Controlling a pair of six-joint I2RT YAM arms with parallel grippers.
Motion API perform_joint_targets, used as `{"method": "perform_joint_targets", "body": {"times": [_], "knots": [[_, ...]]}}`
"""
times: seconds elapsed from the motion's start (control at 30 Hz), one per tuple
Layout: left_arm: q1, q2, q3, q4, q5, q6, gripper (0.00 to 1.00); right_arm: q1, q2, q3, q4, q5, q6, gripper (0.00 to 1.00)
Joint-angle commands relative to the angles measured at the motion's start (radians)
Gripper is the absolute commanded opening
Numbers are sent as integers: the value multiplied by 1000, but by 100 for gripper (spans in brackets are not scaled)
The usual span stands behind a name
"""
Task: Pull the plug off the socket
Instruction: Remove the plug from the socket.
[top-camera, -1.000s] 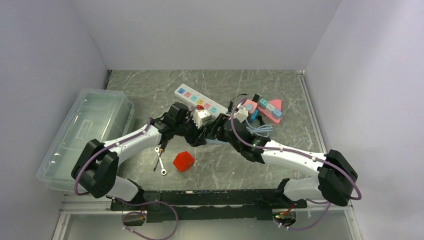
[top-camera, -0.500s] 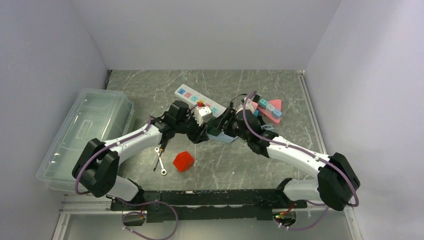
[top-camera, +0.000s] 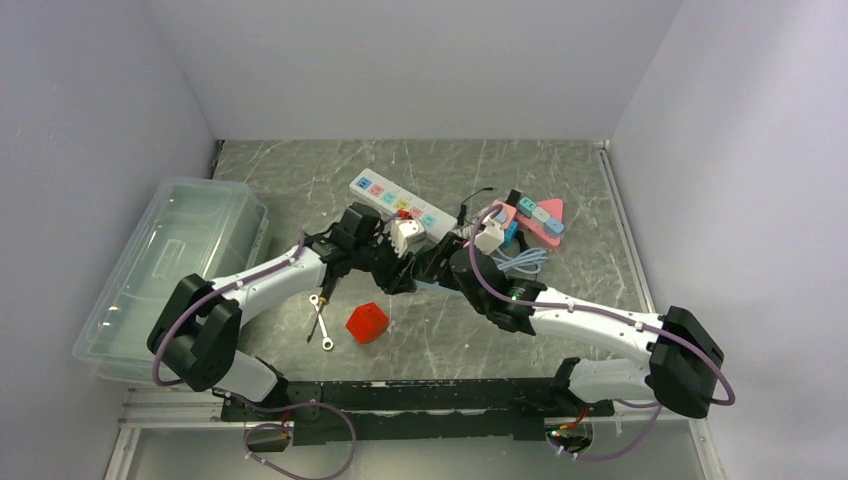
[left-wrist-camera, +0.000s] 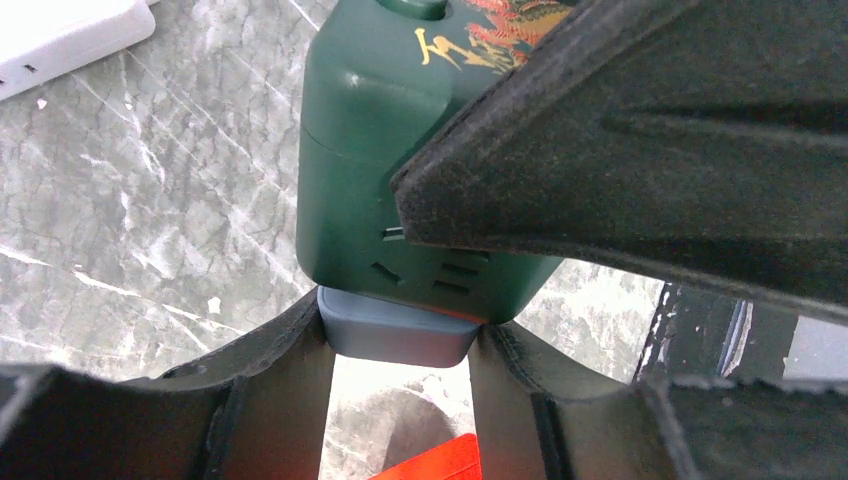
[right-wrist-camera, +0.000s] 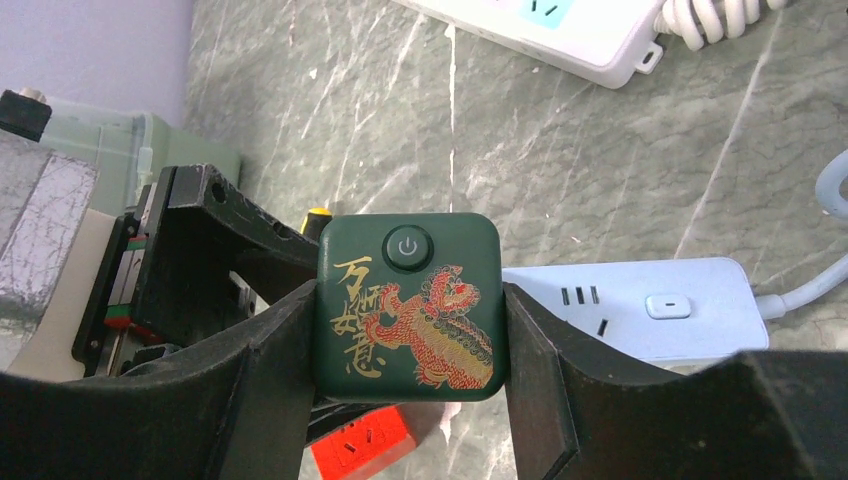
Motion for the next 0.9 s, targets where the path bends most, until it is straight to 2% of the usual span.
{"method": "perform_joint_targets", "body": {"times": [0.0, 0.23, 0.3, 0.4, 0.5, 0.6, 0.73, 0.87], "knots": [[47, 28, 44, 48, -171, 6, 0, -2, -57, 3, -90, -14, 46, 0], [11, -4, 12, 71, -200, 46, 0, -246, -29, 12, -51, -354, 13, 0], [2, -11, 5, 75, -189, 54, 0, -285, 0, 35, -70, -409, 2, 0], [-13, -18, 1, 81, -199, 47, 0, -288, 11, 57, -87, -414, -12, 0], [-9, -12, 12, 75, -218, 22, 0, -245, -30, 37, -73, -357, 0, 0], [11, -15, 17, 88, -190, -7, 0, -163, -83, 23, -84, -237, 19, 0], [27, -28, 12, 101, -171, -23, 0, -3, -123, 45, -162, 12, 40, 0], [30, -25, 22, 93, -148, -24, 0, 48, -113, 56, -211, 62, 74, 0]]}}
